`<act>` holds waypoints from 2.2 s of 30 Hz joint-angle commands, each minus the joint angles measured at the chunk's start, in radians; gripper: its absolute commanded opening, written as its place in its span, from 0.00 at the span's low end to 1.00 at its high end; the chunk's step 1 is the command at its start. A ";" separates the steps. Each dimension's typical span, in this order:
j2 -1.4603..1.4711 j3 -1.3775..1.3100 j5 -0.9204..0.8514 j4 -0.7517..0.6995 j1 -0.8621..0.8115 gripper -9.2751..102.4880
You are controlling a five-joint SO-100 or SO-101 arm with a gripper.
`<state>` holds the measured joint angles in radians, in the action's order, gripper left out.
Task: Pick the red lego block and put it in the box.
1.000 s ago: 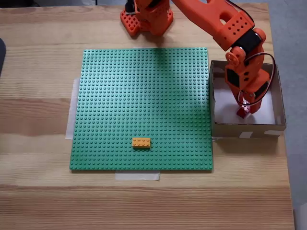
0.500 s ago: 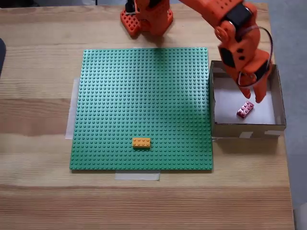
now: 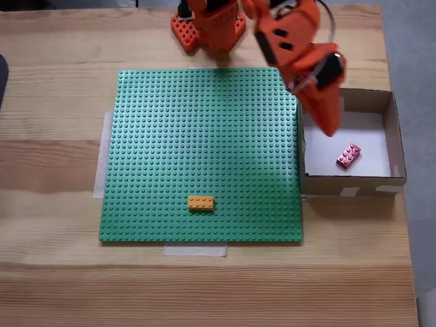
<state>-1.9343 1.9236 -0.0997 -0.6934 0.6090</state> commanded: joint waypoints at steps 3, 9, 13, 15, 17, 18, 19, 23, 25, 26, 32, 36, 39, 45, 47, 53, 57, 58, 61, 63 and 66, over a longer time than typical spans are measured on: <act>-0.161 0.055 0.025 0.063 -0.146 0.07; -0.273 0.175 0.018 0.156 -0.344 0.07; -0.367 0.272 0.002 0.195 -0.433 0.07; -0.420 0.324 0.012 0.224 -0.479 0.07; -0.491 0.387 0.020 0.230 -0.528 0.07; -0.523 0.411 0.025 0.230 -0.545 0.07; -0.552 0.436 0.025 0.224 -0.560 0.07; -0.669 0.511 0.049 0.181 -0.618 0.07; -0.719 0.529 0.054 0.137 -0.635 0.07; -0.739 0.535 0.057 0.120 -0.641 0.07; -0.851 0.548 0.074 0.044 -0.644 0.07; -0.931 0.565 0.078 0.014 -0.643 0.07; -0.992 0.583 0.075 -0.012 -0.640 0.07; -1.092 0.629 0.063 -0.026 -0.627 0.07; -1.129 0.655 0.058 -0.031 -0.626 0.07; -1.226 0.765 0.054 -0.035 -0.624 0.07; -1.250 0.819 0.072 -0.052 -0.624 0.07; -1.255 0.833 0.080 -0.054 -0.624 0.07; -1.266 0.870 0.097 -0.067 -0.624 0.07; -1.278 0.896 0.103 -0.077 -0.624 0.07; -1.322 0.939 0.104 -0.101 -0.630 0.07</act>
<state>-3.2275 2.8517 -0.0015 -0.7793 -0.0169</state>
